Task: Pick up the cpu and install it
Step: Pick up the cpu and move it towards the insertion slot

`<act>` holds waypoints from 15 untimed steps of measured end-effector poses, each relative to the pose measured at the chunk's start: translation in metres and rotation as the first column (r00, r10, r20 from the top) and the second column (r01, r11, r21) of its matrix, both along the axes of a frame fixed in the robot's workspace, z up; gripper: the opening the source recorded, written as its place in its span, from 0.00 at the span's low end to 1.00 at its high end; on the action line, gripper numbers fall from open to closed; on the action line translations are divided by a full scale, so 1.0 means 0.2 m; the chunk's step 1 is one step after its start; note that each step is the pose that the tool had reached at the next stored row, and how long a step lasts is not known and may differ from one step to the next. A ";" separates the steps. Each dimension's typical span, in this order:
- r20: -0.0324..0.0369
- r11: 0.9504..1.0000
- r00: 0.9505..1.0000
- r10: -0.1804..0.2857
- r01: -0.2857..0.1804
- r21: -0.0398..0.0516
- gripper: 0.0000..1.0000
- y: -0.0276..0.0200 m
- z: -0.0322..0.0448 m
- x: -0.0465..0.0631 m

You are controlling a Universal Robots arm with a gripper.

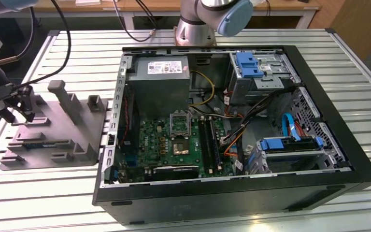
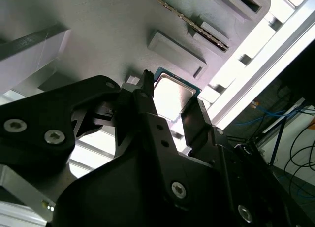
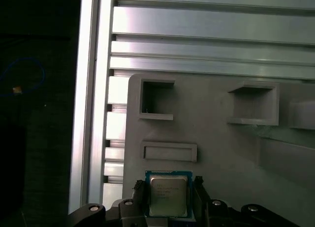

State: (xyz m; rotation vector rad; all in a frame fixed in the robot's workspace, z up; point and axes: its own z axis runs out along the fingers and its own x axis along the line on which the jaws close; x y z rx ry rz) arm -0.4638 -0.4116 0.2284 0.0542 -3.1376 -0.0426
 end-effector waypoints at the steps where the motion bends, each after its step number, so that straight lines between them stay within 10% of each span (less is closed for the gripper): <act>1: 0.000 1.000 1.000 0.000 0.000 0.000 0.47 0.000 0.002 0.00; 15: 0.000 1.000 1.000 0.000 0.000 0.000 0.47 0.000 0.020 0.00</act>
